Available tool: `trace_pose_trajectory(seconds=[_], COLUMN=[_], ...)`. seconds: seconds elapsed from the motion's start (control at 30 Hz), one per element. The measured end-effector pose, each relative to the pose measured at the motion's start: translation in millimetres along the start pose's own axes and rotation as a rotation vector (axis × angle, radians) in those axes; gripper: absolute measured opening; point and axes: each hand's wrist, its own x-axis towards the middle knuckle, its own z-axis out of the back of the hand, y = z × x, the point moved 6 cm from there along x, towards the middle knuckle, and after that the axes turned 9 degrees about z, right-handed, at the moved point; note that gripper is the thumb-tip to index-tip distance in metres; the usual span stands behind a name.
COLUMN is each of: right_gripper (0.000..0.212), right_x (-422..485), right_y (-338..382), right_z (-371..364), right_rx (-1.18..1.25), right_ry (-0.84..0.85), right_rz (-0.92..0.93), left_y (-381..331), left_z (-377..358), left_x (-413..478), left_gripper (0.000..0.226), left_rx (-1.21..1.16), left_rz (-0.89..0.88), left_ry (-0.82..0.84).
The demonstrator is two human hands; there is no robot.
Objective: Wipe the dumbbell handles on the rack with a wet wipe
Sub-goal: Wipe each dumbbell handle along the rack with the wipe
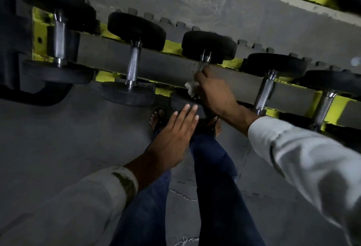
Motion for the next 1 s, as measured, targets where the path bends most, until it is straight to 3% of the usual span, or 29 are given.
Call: trace_pose_trajectory(seconds=[0.13, 0.27, 0.37, 0.47, 0.53, 0.6, 0.67, 0.77, 0.87, 0.93, 1.0], right_gripper=[0.016, 0.010, 0.028, 0.038, 0.038, 0.021, 0.009, 0.014, 0.021, 0.020, 0.021], right_x=[-29.5, -14.3, 18.0, 39.9, 39.0, 27.0, 7.1, 0.0, 6.6, 16.3, 21.9], right_y=[-22.9, -47.3, -65.5, -56.5, -53.1, -54.8, -58.2, -33.5, -12.2, -12.5, -19.6], right_z=[-15.6, -37.0, -34.9, -39.3, -45.1, -48.7, -31.9, -0.7, 12.4, 18.5, 20.3], right_rx=[0.422, 0.814, 1.275, 1.915, 1.960, 1.783, 1.238, 0.454, -0.084, -0.347, -0.419], right_ry=[-0.236, -0.291, -0.454, -0.502, -0.541, -0.746, -0.876, -0.699, -0.493, -0.390, -0.331], right_rz=[-0.506, -0.860, -1.023, -1.002, -1.027, -1.066, -0.982, -0.590, -0.217, -0.114, -0.087], left_y=[-1.3, -3.4, -3.7, -2.4, -2.4, -2.9, -3.2, -2.9, -1.0, 0.0, 0.1], left_z=[-0.4, -2.3, -8.0, -12.4, -9.2, -7.8, -7.4, -8.2, -8.1, -7.9, -7.7], left_x=[0.7, -0.2, 1.5, 3.2, 2.9, 1.6, 1.2, 1.3, 2.1, 1.8, 1.2], left_gripper=[0.079, 0.069, 0.072, 0.084, 0.089, 0.088, 0.086, 0.086, 0.085, 0.085, 0.085], left_rx=[-0.006, -0.007, -0.067, -0.080, -0.080, -0.076, -0.060, -0.058, -0.064, -0.043, -0.020], left_rz=[-0.002, -0.010, 0.009, 0.017, 0.013, 0.018, 0.025, 0.012, 0.013, 0.016, 0.004], left_ry=[-0.005, -0.012, -0.005, -0.010, -0.010, -0.011, -0.025, -0.015, -0.020, -0.018, -0.012])
